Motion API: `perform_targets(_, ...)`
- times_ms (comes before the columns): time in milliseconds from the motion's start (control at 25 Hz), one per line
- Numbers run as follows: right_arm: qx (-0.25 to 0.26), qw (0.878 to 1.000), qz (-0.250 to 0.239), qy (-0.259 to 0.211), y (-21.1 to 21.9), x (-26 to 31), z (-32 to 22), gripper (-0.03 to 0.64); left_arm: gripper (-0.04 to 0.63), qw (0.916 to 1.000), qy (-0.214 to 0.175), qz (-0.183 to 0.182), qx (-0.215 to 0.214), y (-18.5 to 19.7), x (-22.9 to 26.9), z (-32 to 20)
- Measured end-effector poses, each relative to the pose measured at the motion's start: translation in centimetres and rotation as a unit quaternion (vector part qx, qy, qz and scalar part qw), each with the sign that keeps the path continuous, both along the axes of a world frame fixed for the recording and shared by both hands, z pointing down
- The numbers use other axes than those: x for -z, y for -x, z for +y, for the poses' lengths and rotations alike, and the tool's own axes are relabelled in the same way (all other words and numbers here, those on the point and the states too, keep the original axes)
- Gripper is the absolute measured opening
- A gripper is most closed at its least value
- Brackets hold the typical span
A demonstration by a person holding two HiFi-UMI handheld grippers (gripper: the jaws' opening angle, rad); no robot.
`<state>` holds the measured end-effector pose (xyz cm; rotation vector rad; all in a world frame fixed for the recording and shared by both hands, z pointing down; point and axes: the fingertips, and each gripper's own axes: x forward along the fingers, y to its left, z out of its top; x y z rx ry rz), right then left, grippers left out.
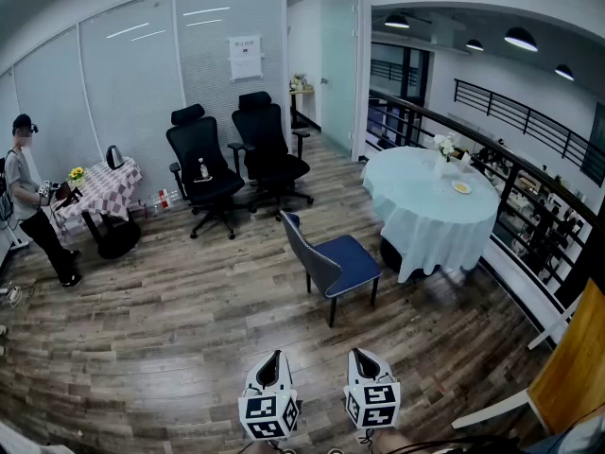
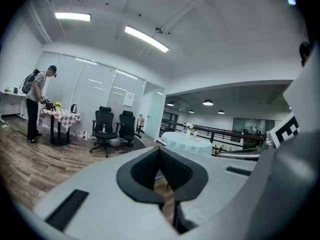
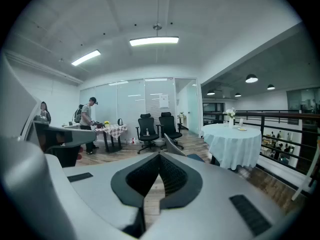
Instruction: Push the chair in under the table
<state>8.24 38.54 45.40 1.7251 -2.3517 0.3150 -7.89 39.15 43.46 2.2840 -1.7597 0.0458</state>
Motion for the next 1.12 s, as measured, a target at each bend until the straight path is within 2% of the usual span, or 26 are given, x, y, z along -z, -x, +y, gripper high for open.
perform_targets(680, 0.01, 1.0, -0.014, 0.009, 0.6, -0.6, -0.1, 0.017, -0.002, 0.9998, 0.006, -0.017, -0.003, -0.6, -0.4, 0.1)
perform_targets(1120, 0.011, 0.999, -0.013, 0.035, 7.1, -2.8, -1.6, 0.017, -0.002, 0.9995, 0.025, -0.019, -0.007, 4.7, -2.2, -1.4)
